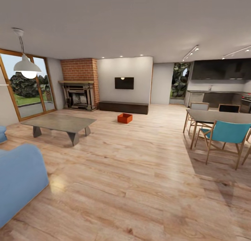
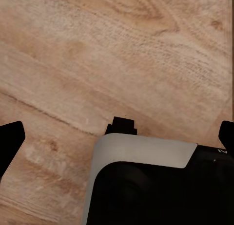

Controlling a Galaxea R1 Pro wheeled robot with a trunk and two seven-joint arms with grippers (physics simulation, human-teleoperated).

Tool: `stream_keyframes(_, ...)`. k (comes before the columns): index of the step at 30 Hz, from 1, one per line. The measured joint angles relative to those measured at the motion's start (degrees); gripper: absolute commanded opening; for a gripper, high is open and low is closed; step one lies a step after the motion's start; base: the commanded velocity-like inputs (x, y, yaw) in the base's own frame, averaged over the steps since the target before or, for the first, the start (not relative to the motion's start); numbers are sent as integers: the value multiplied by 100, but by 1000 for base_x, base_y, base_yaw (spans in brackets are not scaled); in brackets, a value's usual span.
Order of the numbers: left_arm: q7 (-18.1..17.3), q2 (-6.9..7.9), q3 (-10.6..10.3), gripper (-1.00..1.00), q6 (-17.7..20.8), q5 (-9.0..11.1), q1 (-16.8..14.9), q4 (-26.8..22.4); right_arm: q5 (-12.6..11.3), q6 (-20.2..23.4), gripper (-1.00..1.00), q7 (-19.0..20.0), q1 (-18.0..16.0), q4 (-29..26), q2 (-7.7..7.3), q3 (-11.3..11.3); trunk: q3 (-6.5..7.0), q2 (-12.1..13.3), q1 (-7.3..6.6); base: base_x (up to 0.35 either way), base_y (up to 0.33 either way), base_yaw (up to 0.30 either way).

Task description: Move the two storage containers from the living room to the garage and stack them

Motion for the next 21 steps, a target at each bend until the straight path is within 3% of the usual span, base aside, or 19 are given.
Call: stream_keyframes(21,1,9,1,100,-8,0,0,0,0,-16,100,-9,0,0,0,0,0,0,0,325,0,0)
